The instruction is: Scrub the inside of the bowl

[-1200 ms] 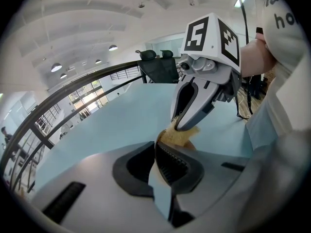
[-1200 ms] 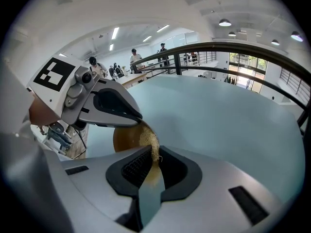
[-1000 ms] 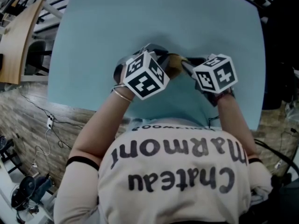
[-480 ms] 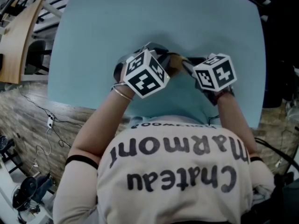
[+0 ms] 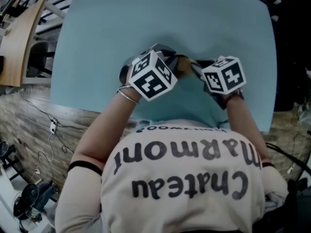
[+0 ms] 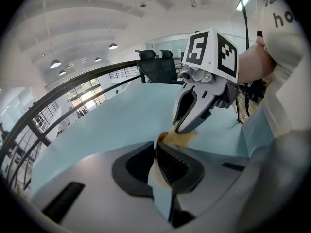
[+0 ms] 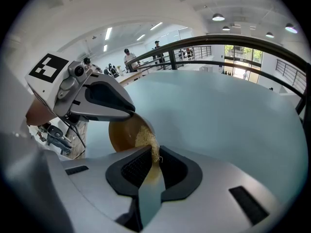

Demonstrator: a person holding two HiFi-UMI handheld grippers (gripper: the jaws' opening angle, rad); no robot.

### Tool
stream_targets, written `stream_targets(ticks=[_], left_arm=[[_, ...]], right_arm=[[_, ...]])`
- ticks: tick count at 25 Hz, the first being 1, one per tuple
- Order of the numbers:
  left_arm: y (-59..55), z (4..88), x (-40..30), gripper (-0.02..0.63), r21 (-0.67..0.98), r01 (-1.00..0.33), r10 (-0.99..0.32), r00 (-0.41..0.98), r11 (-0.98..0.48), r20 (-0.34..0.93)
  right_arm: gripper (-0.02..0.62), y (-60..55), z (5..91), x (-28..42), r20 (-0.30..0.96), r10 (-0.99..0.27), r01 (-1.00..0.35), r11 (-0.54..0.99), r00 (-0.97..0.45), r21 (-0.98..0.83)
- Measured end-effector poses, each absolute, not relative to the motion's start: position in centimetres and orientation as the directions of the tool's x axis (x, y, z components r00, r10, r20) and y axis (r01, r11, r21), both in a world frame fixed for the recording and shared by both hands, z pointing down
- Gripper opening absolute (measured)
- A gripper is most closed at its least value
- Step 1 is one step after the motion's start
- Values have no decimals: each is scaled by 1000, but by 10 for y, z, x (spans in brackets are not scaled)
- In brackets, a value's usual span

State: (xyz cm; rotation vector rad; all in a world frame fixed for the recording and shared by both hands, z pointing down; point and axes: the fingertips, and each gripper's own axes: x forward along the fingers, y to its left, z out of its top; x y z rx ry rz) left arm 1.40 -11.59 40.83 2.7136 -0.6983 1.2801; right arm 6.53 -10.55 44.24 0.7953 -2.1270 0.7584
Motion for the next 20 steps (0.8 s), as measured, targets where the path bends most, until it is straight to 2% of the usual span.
stream_targets(ticks=[20], left_arm=[[-110, 404, 13, 28, -104, -460, -383, 570, -882, 726]], right_arm=[[64, -96, 449, 66, 793, -304, -750, 606, -527, -266]])
